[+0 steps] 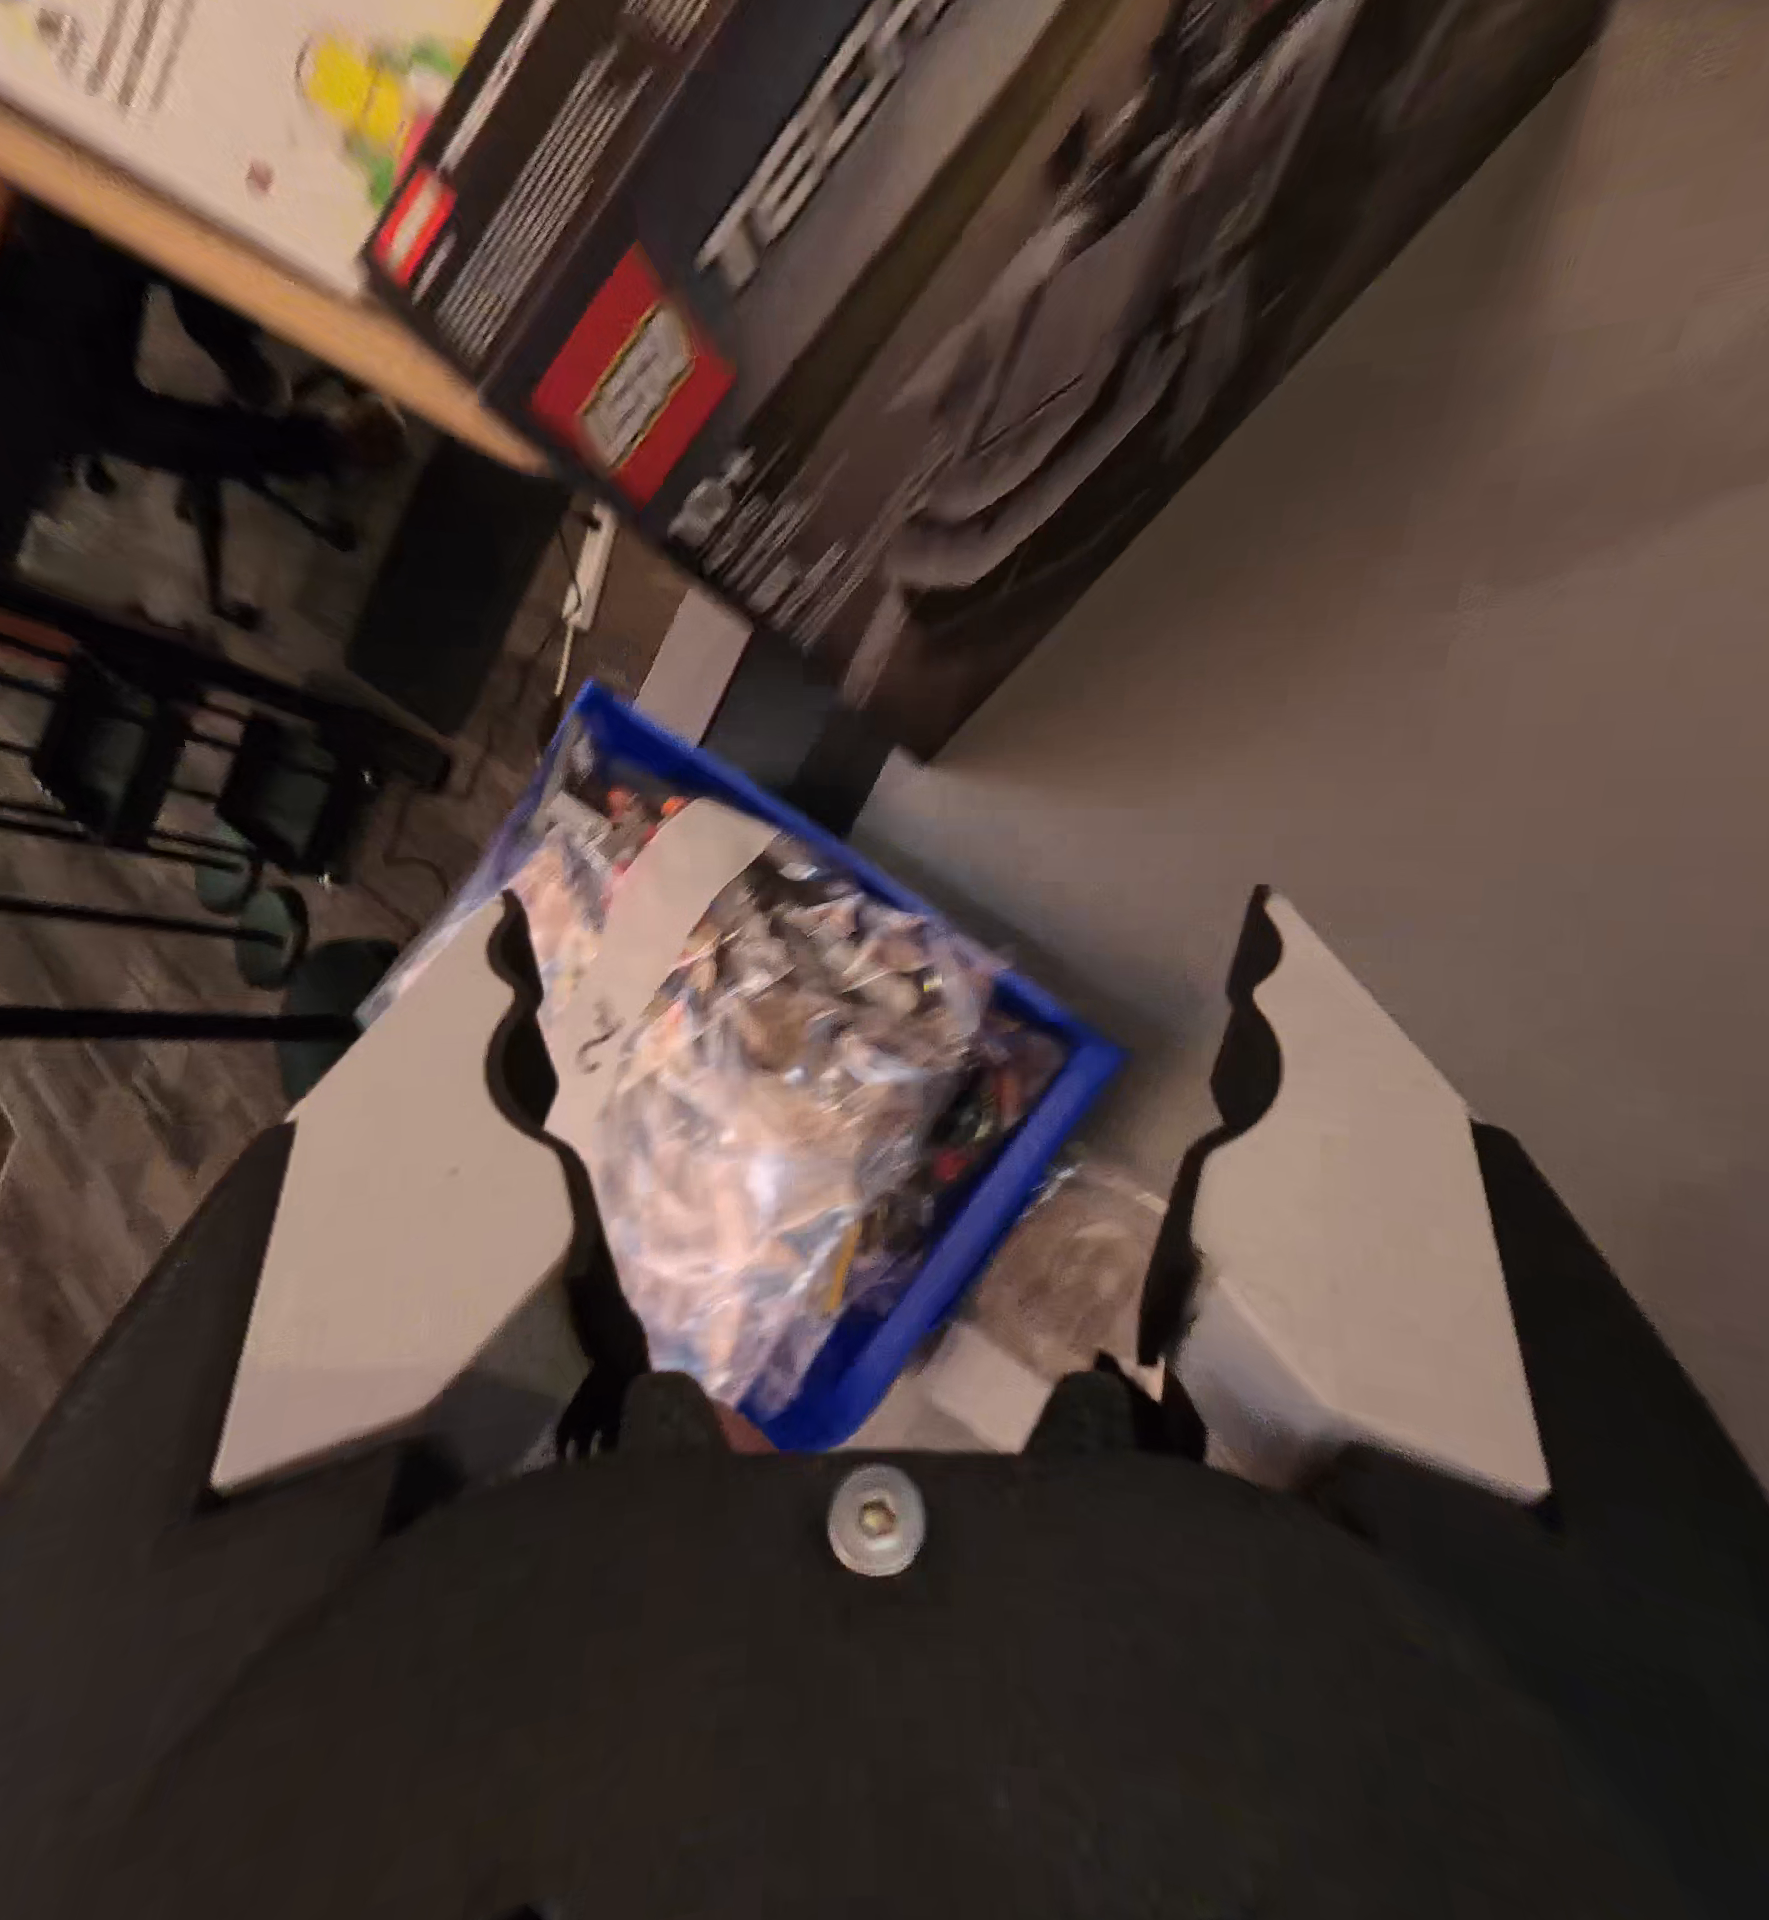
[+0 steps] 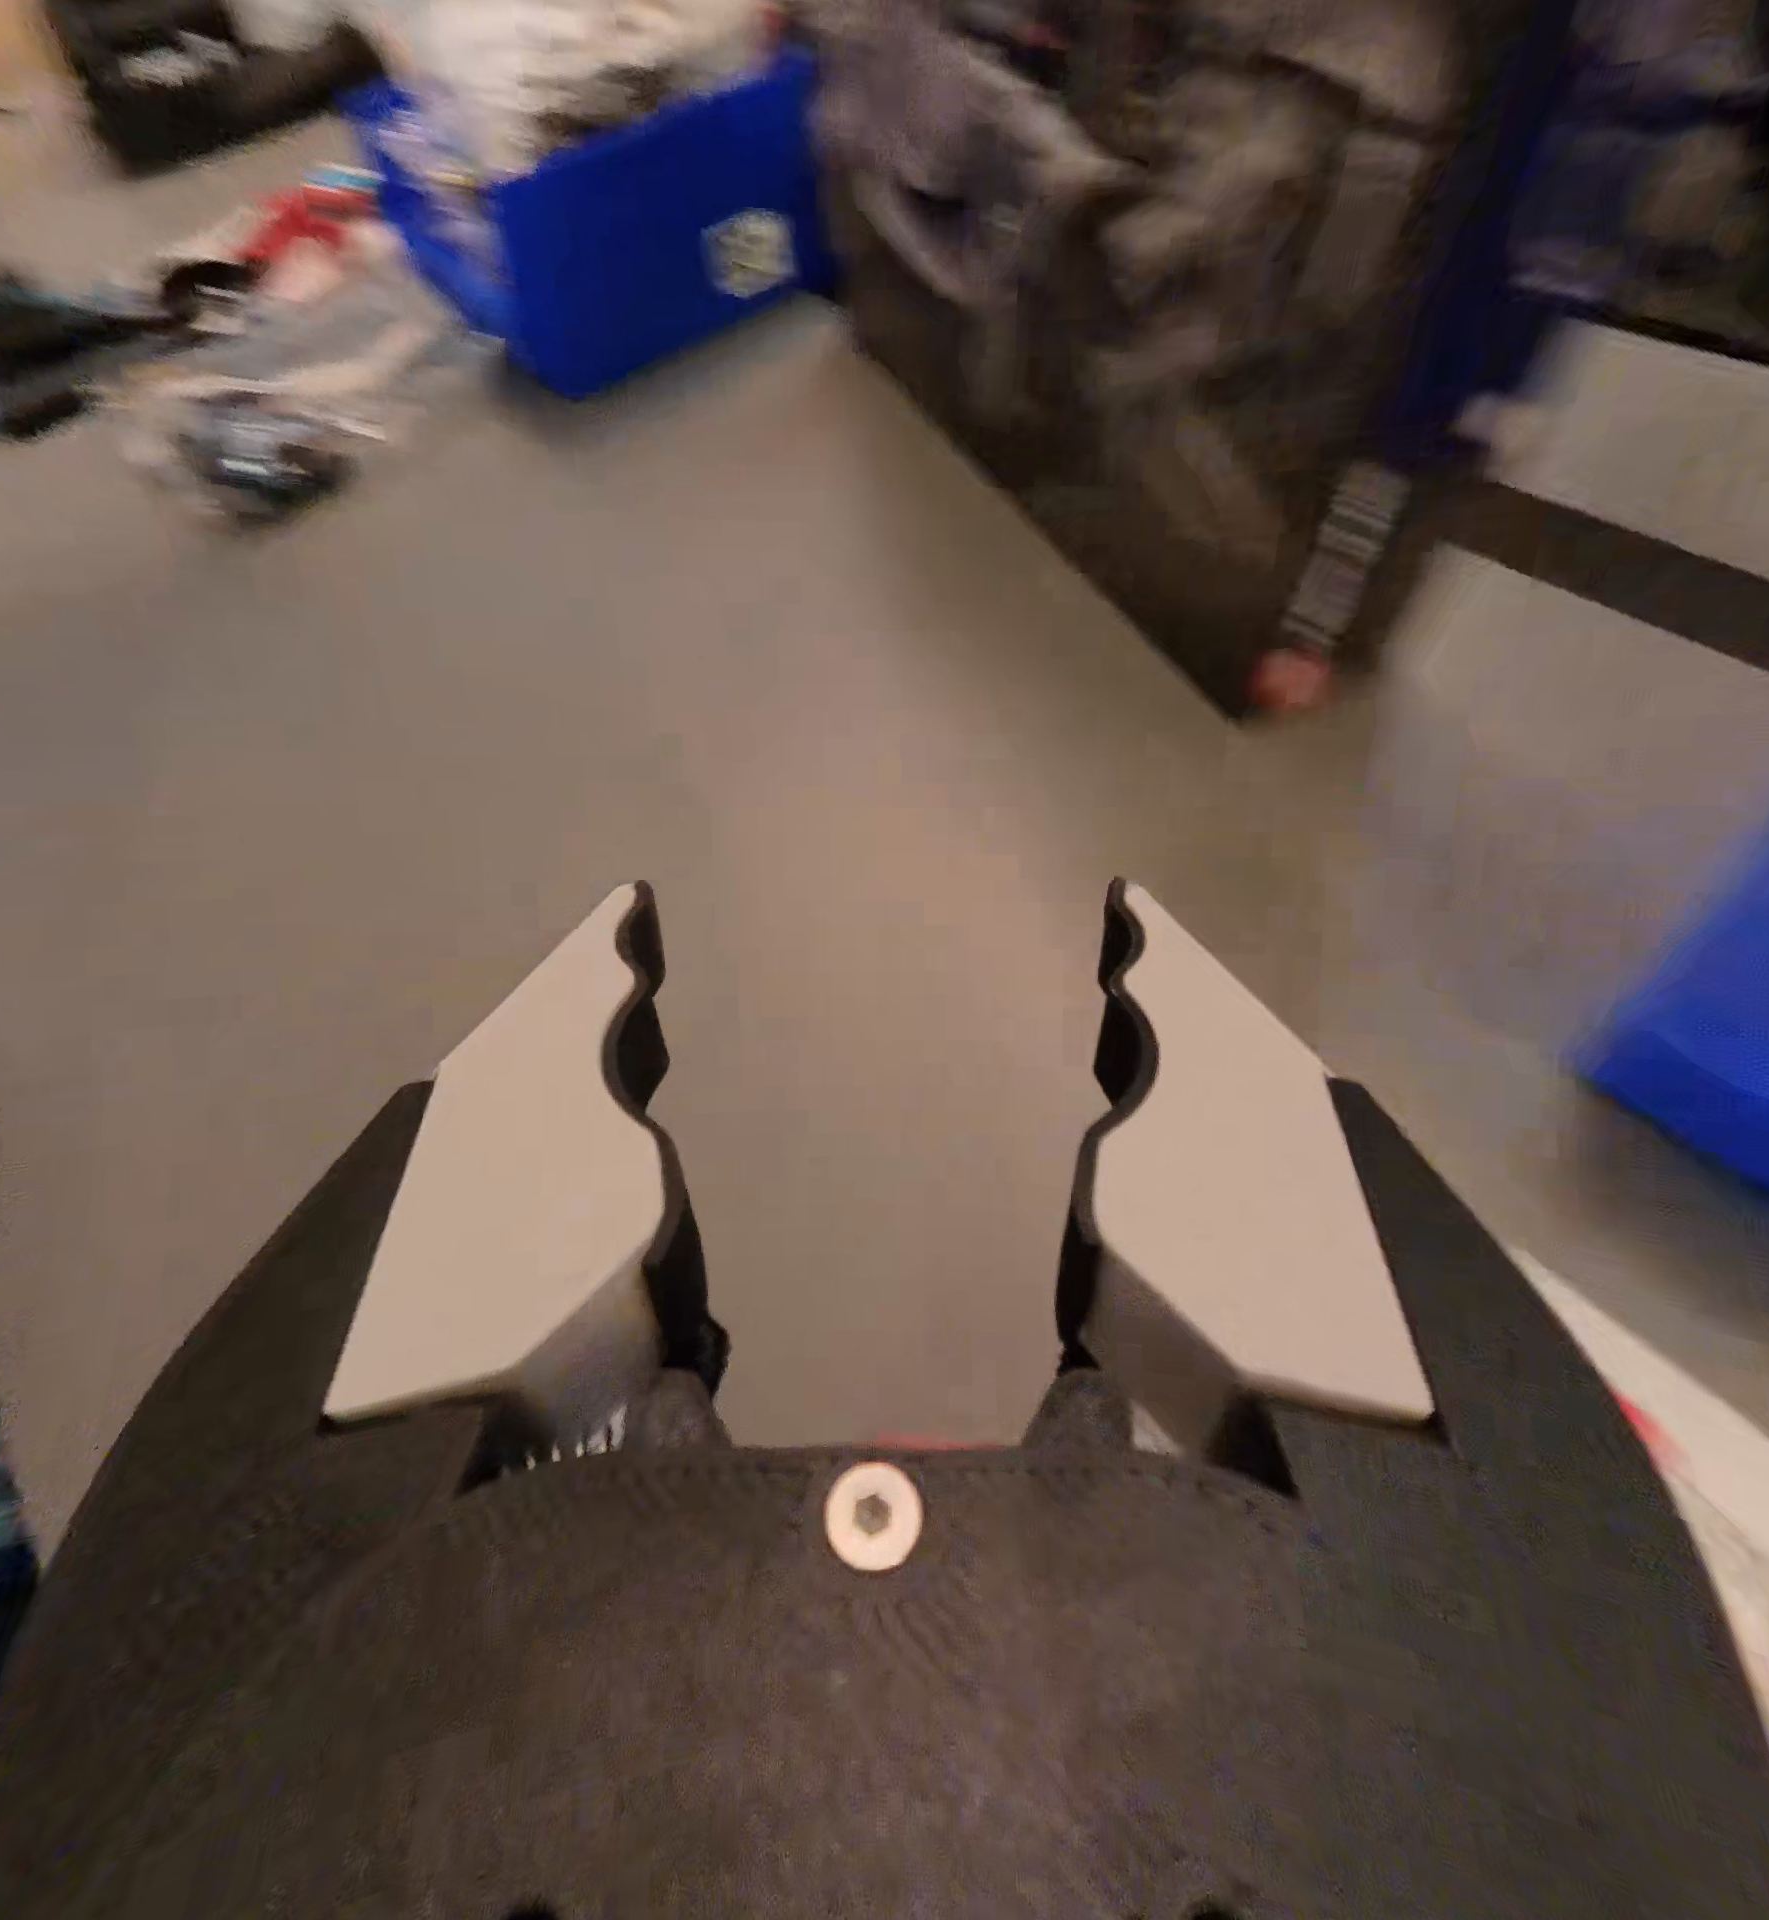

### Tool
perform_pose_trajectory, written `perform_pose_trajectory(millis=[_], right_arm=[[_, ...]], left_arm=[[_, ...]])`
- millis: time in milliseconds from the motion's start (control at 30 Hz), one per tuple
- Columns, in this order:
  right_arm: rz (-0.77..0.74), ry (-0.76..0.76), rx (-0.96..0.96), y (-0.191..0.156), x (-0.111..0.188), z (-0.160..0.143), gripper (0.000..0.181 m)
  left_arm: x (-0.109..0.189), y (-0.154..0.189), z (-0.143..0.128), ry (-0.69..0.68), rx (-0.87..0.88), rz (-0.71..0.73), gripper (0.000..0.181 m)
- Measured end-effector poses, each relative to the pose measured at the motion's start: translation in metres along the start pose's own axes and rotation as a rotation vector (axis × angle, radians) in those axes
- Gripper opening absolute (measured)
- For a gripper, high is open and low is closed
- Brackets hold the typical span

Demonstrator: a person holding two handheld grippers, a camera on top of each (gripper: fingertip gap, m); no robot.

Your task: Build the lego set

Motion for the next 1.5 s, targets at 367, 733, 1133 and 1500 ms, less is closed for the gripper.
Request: perform_pose_trajectory(millis=[367,733,1133,1500], right_arm=[[-0.548,-0.306,-0.333,0.175,0.191,-0.119,0.102],[-0.496,-0.361,-0.366,0.204,0.182,-0.156,0.097],[-0.426,-0.318,-0.334,0.132,0.121,-0.133,0.085],[-0.233,-0.327,-0.295,0.040,0.020,-0.087,0.089]], left_arm=[[-0.075,0.229,0.124,0.308,0.186,-0.473,0.111],[-0.219,0.394,0.210,0.170,0.342,-0.826,0.108],[-0.218,0.406,0.186,0.192,0.494,-0.748,0.095],[-0.160,0.349,0.080,0.111,0.592,-0.616,0.102]])
Point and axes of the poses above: each gripper's, where its closed fingertips meet, x back along the fingers, z out of its top, y = z × x across the jaws, the point moved 10 cm from there along x, back along the fingers
